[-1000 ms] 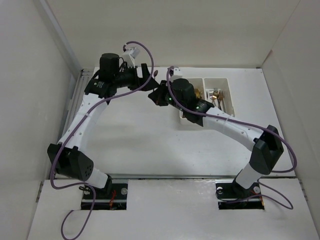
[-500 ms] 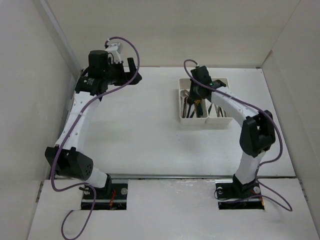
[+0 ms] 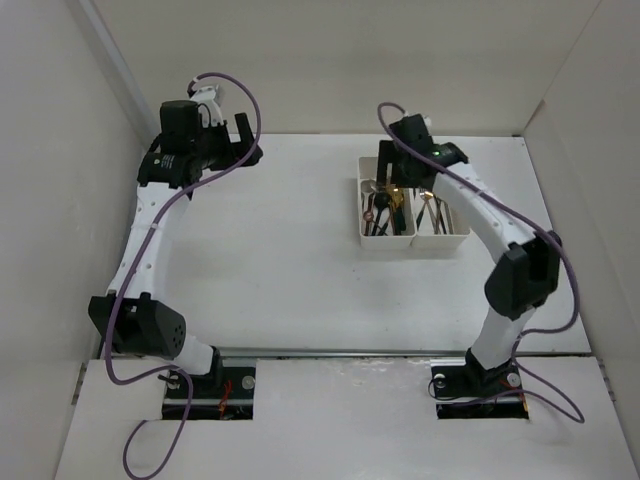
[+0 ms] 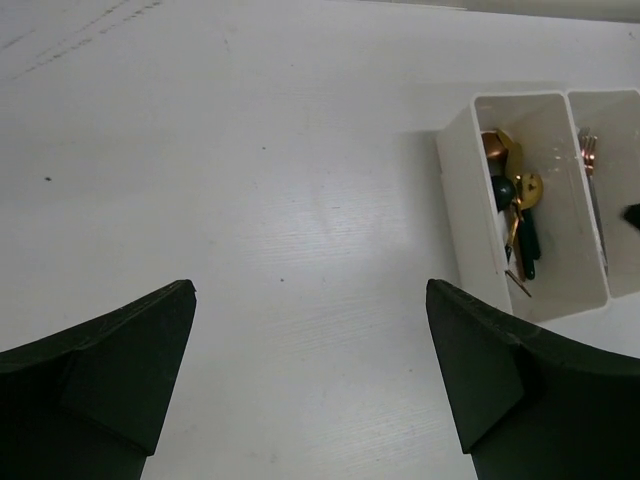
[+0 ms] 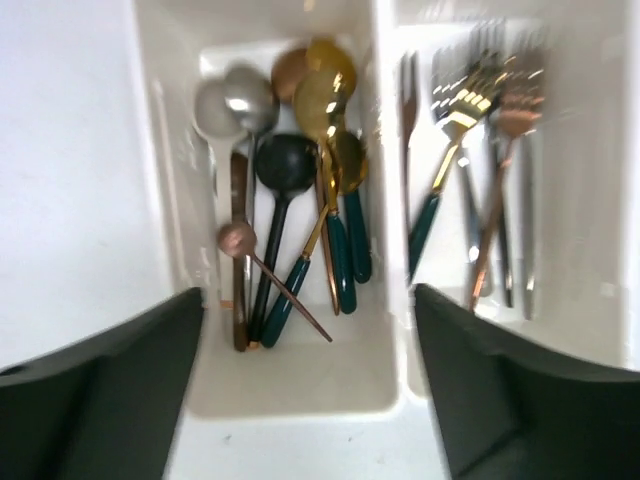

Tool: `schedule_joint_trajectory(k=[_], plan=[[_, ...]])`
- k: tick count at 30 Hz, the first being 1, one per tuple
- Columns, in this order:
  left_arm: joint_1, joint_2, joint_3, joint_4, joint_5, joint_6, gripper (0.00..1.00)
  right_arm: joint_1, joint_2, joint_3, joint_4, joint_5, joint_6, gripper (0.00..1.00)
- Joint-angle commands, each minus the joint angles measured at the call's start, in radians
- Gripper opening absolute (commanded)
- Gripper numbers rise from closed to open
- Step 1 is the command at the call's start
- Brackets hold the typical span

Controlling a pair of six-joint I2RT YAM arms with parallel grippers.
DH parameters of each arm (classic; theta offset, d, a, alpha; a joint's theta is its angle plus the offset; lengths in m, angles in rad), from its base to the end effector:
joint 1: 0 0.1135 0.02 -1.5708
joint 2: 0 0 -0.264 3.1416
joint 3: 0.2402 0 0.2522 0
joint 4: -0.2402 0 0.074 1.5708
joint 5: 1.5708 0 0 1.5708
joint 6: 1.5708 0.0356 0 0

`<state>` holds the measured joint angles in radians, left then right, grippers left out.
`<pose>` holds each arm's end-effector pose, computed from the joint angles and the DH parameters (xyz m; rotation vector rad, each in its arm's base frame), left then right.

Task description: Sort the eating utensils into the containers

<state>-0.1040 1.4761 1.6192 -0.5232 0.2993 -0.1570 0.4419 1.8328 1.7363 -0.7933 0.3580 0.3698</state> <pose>0.3264 -0.0446 0.4306 0.1475 1.9559 -0.4637 0.3719 0.1622 0.3212 0.0668 2.3857 -0.0628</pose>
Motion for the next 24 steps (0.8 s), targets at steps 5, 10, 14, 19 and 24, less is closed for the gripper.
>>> schedule_joint_trajectory(k=[5,10,14,19,24], plan=[[0.085,-0.051,0.028,0.011,-0.198,-0.019,1.0,-0.233,-0.348,0.051,-0.036,0.126,0.018,1.0],[0.095,-0.051,-0.004,0.02,-0.529,-0.072,1.0,-0.507,-0.509,-0.024,-0.055,0.315,0.029,1.0],[0.095,-0.051,-0.028,0.02,-0.747,-0.072,1.0,-0.552,-0.642,-0.147,-0.014,0.611,0.141,1.0],[0.105,-0.071,-0.048,0.029,-0.815,-0.072,1.0,-0.552,-0.799,-0.325,0.136,0.673,0.066,1.0],[0.115,-0.091,-0.067,0.038,-0.844,-0.05,1.0,-0.552,-0.883,-0.397,0.226,0.685,0.066,1.0]])
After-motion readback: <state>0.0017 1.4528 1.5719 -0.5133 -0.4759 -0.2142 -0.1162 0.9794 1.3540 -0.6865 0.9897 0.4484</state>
